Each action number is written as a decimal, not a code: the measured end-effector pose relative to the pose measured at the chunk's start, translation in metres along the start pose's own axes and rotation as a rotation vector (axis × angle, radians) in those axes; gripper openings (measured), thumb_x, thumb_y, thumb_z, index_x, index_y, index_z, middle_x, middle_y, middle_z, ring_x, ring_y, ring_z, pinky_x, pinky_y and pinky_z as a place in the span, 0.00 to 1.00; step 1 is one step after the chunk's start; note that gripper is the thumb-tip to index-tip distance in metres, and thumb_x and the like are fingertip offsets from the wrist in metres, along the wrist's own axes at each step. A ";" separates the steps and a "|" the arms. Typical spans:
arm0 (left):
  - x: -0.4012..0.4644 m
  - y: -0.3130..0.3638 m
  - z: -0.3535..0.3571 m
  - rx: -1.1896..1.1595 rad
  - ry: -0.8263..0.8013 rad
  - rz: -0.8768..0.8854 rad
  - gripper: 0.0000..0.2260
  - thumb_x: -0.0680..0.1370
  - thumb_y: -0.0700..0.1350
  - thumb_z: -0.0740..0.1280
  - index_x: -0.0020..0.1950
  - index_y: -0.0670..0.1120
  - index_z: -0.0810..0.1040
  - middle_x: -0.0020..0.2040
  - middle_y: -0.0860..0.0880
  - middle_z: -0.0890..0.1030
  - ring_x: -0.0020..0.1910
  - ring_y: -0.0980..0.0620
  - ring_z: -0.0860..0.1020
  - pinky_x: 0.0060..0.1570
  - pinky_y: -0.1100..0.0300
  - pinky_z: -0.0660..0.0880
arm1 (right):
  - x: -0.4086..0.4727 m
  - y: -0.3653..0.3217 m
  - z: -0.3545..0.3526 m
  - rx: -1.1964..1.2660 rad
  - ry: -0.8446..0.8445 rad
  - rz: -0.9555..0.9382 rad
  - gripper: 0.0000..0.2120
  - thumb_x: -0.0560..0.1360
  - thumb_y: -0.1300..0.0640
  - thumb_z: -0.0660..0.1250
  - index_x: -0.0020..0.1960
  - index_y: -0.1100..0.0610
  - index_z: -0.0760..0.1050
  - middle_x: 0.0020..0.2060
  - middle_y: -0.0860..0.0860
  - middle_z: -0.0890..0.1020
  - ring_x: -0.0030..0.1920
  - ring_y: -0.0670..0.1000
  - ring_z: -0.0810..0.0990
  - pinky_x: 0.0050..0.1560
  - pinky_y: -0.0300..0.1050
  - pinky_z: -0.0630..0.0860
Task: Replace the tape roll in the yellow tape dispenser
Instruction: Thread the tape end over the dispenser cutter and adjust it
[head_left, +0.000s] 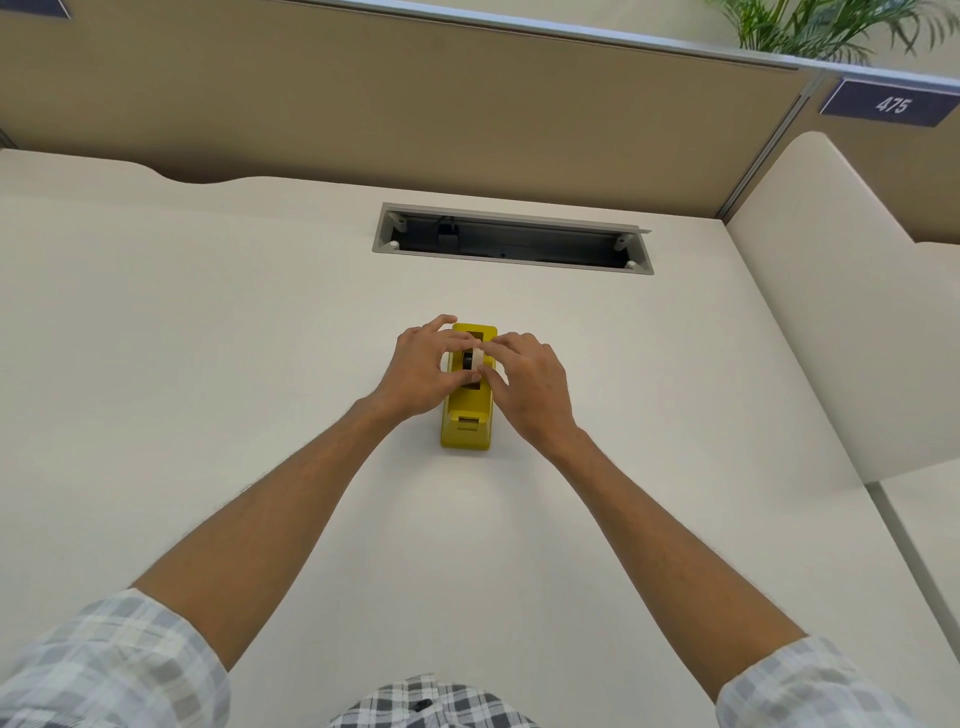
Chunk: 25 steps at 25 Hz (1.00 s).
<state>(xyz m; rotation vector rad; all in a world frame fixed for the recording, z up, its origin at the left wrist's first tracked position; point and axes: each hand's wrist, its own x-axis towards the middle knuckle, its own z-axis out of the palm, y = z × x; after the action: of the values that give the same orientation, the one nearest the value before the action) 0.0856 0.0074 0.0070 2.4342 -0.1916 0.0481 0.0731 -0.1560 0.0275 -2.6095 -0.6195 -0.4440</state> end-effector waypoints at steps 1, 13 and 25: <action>0.000 0.000 0.000 0.004 -0.001 -0.005 0.20 0.74 0.54 0.70 0.66 0.52 0.77 0.71 0.50 0.72 0.74 0.49 0.62 0.71 0.44 0.58 | 0.001 0.001 0.000 -0.010 -0.016 -0.010 0.10 0.75 0.59 0.69 0.56 0.56 0.80 0.48 0.54 0.83 0.48 0.55 0.78 0.45 0.49 0.72; 0.000 -0.003 0.002 -0.019 0.020 0.027 0.17 0.75 0.53 0.70 0.63 0.52 0.78 0.68 0.51 0.75 0.74 0.50 0.62 0.70 0.45 0.57 | 0.012 -0.004 -0.001 -0.063 -0.022 -0.045 0.06 0.77 0.58 0.67 0.50 0.55 0.83 0.40 0.53 0.84 0.43 0.56 0.78 0.43 0.51 0.71; -0.001 -0.003 0.003 -0.027 0.032 0.028 0.18 0.75 0.53 0.69 0.63 0.52 0.78 0.68 0.51 0.76 0.73 0.50 0.63 0.70 0.44 0.58 | -0.005 0.001 0.007 -0.165 0.082 -0.160 0.05 0.76 0.59 0.67 0.46 0.59 0.81 0.40 0.53 0.83 0.41 0.56 0.79 0.37 0.49 0.73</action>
<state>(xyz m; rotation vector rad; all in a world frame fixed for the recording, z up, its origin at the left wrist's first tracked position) 0.0853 0.0079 0.0032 2.4020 -0.2106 0.0956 0.0712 -0.1555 0.0193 -2.6899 -0.7976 -0.6748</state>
